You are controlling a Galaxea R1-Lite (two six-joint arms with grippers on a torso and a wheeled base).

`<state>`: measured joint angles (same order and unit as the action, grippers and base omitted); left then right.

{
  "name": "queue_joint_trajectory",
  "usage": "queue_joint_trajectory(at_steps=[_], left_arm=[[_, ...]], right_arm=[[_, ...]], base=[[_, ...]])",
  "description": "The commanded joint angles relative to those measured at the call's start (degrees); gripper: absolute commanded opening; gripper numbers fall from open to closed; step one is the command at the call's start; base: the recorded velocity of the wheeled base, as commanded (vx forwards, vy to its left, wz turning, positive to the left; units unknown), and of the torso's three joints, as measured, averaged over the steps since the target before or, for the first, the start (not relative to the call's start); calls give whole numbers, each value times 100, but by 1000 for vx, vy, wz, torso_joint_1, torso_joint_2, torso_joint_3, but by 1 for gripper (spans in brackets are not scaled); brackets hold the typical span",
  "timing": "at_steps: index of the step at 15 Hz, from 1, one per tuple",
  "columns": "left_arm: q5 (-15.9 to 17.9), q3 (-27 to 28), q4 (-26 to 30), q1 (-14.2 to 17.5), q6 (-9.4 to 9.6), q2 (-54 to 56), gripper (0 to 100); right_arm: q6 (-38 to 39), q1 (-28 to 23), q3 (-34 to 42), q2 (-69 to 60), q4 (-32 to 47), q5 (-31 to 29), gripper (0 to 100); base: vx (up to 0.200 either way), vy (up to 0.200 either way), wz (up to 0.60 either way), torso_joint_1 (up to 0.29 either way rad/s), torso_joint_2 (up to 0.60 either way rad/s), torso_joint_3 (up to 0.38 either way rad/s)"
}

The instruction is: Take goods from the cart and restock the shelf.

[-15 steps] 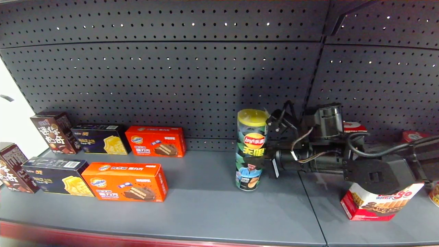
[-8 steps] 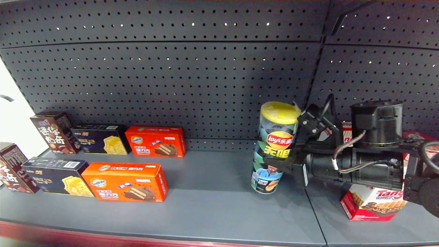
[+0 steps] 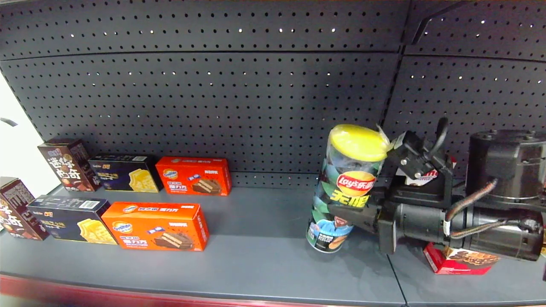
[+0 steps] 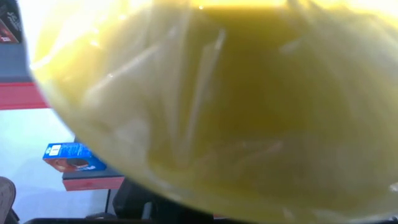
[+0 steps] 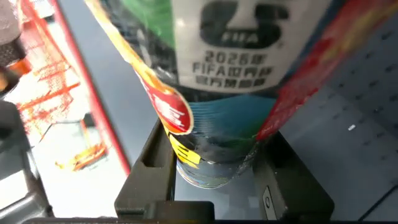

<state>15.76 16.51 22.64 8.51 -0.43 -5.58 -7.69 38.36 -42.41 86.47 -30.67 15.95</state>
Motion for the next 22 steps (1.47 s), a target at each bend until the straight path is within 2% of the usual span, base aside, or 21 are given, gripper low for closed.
queue_joint_trajectory(at_steps=[1,5,8,18,22], left_arm=[[6,-7,4,2,-1,-4,0],[-3,-7,13,2,8,-4,0],[-21,-7,30,2,16,-4,0],[-29,-86,30,2,16,-4,0],[-29,-156,4,2,16,-4,0]], right_arm=[[-4,101,304,-244,-79,-30,0],[-4,110,857,-262,-624,-197,0],[84,154,1121,-280,-642,-197,0],[198,215,1077,186,-651,-179,0],[180,207,1033,406,-923,-171,0]], base=[[0,0,0,0,0,0],[0,0,0,0,0,0],[0,0,0,0,0,0],[0,0,0,0,0,0],[0,0,0,0,0,0]])
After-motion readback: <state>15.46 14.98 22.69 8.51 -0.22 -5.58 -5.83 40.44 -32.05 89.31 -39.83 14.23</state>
